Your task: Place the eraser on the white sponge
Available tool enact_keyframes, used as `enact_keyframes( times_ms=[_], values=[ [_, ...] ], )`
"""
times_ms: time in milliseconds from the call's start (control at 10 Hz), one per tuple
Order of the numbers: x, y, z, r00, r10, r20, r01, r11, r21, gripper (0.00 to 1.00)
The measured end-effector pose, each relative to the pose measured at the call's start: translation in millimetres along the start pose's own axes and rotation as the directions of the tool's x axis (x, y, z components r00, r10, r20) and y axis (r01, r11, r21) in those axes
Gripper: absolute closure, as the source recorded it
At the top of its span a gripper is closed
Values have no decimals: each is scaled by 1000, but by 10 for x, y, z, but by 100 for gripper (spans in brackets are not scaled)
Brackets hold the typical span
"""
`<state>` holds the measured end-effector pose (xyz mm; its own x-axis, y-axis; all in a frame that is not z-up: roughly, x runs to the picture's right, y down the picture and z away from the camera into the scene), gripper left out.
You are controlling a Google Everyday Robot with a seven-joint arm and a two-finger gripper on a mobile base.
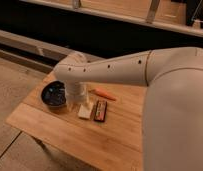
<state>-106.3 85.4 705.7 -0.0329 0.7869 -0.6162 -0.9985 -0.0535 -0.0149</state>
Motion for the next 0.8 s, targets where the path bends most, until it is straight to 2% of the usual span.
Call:
enact_keyframes(
  times_ms=[100,200,300,500,600,700,800],
  values=[
    [-93,8,-44,998,60,29,-60,998,-20,35],
    [-223,-32,-103,988,143,64,-141,989,-39,35],
    [-317,-125,-130,972,219,86,-216,975,-40,35],
    [-312,-114,-128,958,273,82,-271,962,-45,35],
    [-307,-111,-127,958,274,80,-272,961,-45,35],
    [-309,-163,-135,958,275,83,-274,961,-30,35],
    [-305,-315,-160,959,270,87,-272,962,15,35]
  ],
)
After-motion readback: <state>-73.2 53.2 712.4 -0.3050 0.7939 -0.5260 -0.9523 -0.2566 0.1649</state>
